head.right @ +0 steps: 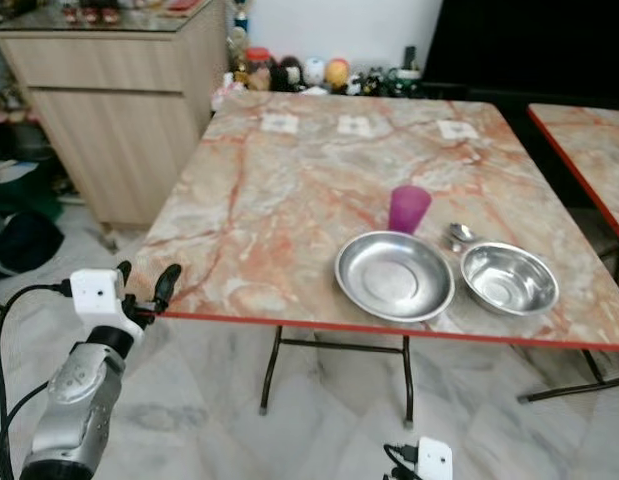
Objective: Setting the table
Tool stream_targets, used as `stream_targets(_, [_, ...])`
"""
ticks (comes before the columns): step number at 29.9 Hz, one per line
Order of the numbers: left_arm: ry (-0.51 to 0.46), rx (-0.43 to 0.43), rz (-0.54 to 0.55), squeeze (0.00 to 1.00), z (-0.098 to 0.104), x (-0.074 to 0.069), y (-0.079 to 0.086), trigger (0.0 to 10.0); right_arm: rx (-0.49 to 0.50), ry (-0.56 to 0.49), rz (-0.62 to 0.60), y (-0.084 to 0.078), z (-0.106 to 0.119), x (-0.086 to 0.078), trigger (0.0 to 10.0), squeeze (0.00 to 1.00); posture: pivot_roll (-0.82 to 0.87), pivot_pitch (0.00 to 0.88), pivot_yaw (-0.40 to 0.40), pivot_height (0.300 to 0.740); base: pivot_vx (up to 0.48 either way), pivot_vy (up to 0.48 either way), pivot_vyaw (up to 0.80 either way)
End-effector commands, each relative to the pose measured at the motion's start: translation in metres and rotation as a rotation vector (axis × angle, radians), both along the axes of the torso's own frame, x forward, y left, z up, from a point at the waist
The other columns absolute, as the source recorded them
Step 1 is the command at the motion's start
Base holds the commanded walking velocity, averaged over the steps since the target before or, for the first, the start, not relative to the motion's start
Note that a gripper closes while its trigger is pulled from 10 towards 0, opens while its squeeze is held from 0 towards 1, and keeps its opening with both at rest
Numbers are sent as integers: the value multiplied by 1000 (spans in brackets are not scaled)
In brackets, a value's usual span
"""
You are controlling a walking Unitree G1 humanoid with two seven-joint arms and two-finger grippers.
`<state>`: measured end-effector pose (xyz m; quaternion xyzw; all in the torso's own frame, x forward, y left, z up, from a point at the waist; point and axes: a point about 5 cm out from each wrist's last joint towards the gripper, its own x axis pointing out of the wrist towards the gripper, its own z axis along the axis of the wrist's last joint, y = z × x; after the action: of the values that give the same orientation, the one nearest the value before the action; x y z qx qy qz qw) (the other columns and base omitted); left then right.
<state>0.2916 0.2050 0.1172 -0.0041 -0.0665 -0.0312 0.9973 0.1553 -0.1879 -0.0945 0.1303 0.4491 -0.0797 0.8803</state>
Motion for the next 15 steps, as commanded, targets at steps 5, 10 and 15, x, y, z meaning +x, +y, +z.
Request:
stream_targets(5, [8,17,-2,0,4,-3,1,10000,2,16,-2,-1,-1,-2,10000,0,147,0,-76,740,0,0,-661])
stream_targets(10, [18,66,25,0,2,-2,6,10000,3,16,2,-1,-1,-1,10000,0,149,0,-75,740,0,-93,-663])
stream_targets(15, [24,55,17,0,3,-1,4,10000,1,18,3,-1,-1,-2,10000,0,149,0,-74,740,0,-186,-661])
